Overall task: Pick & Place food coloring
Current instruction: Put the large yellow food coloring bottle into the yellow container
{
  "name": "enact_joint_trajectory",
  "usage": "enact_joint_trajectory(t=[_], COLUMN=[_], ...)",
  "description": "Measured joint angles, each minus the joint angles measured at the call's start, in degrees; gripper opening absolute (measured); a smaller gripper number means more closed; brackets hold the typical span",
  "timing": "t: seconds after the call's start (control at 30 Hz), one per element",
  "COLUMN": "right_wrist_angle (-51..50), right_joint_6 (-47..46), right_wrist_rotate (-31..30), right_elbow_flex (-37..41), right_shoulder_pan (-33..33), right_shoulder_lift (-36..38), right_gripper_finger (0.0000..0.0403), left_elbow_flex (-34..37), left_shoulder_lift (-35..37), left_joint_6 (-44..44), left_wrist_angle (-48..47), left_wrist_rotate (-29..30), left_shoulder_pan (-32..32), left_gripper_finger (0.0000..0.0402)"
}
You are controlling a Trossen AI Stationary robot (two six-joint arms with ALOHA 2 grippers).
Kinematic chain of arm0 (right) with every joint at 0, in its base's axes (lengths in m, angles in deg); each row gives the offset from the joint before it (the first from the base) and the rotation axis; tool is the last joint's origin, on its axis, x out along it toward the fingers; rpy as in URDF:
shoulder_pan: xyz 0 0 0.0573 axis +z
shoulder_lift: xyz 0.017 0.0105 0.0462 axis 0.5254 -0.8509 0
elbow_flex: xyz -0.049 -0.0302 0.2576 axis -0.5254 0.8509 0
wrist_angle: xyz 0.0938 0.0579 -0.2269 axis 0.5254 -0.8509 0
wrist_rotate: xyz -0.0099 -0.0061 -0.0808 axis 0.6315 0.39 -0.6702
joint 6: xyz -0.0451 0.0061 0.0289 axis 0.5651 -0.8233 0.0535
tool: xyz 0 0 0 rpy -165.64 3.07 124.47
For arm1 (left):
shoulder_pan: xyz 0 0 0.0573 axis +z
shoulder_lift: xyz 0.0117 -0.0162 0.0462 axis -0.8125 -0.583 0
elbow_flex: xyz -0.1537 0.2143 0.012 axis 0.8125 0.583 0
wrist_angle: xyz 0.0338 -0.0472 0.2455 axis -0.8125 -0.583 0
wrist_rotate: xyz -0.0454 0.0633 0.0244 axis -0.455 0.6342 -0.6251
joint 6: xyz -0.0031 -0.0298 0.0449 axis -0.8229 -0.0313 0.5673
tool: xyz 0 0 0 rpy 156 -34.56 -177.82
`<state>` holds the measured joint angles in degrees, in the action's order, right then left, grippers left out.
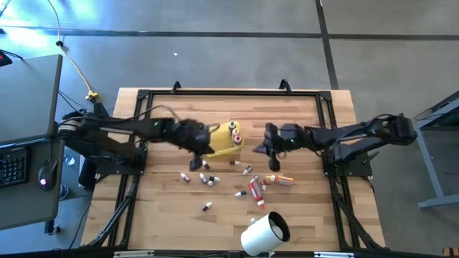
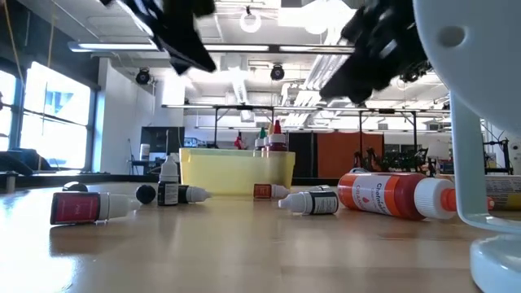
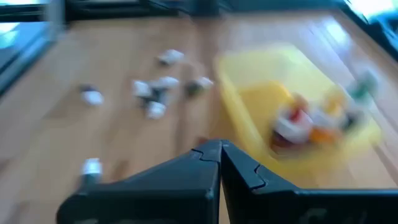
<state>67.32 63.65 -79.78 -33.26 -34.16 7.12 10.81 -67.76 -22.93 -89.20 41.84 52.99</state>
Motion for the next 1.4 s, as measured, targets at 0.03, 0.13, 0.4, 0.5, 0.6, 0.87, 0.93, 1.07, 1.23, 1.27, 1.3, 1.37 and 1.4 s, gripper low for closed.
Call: enact_joint_trajectory(t=[0.03, 0.13, 0.4, 0.5, 0.6, 0.87, 0.93, 1.07, 1.23, 1.27, 1.3, 1.37, 1.4], right_wrist_angle=[-0.2, -0.4, 1.7, 1.1, -0.2, -11.7, -17.5, -26.5, -34.3, -35.6, -36.4, -36.9, -36.9], right_joint_6=[1.8, 7.9, 9.4, 4.6, 3.7, 0.5, -2.1, -9.2, -18.1, -20.6, -22.8, -25.5, -25.9], right_wrist_rotate=[-0.8, -4.7, -11.6, -11.5, -11.4, -17.2, -20.0, -20.1, -13.3, -12.9, -12.7, -12.6, -12.9], right_elbow_flex=[0.0, 0.0, 0.0, 0.0, 0.0, 0.0, 0.0, 0.0, 0.0, 0.0, 0.0, 0.0, 0.0], right_shoulder_pan=[1.8, 6.8, 14.5, 15.9, 17.1, 17.8, 17.8, 17.9, 19.3, 19.8, 20.3, 21.7, 22.3], right_shoulder_lift=[1.3, 4.3, 7.8, 7.8, 7.8, 7.8, 7.8, 7.8, 7.4, 7.1, 6.6, 5.3, 4.4], right_gripper_finger=[0.0000, 0.0000, 0.0000, 0.0000, 0.0002, 0.0064, 0.0087, 0.0127, 0.0151, 0.0152, 0.0153, 0.0153, 0.0154], left_elbow_flex=[0.0, 0.0, 0.0, 0.1, 0.0, 0.0, 0.0, 0.0, 0.0, 0.0, 0.0, 0.0, 0.0], left_shoulder_lift=[0.9, 2.7, 1.2, -0.5, -2.1, -5.5, -5.8, -5.9, -5.9, -5.9, -5.9, -5.9, -5.9], left_joint_6=[-0.1, -1.0, -5.2, -2.0, 1.2, 4.6, 4.6, 5.2, 4.6, 4.6, 4.6, 4.6, 4.6], left_wrist_angle=[-0.6, -3.4, -0.3, 1.1, 2.2, 7.7, 8.3, 9.0, 9.0, 9.0, 9.0, 8.9, 8.9], left_wrist_rotate=[3.2, 14.0, 21.9, 21.2, 20.7, 20.3, 20.6, 22.8, 23.6, 23.6, 23.6, 23.6, 23.6], left_shoulder_pan=[-2.5, -9.8, -21.2, -22.9, -23.1, -20.7, -20.7, -20.8, -20.8, -20.8, -20.8, -20.8, -20.8], left_gripper_finger=[0.0000, 0.0000, 0.0000, 0.0001, 0.0014, 0.0101, 0.0120, 0.0142, 0.0147, 0.0147, 0.0147, 0.0147, 0.0147])
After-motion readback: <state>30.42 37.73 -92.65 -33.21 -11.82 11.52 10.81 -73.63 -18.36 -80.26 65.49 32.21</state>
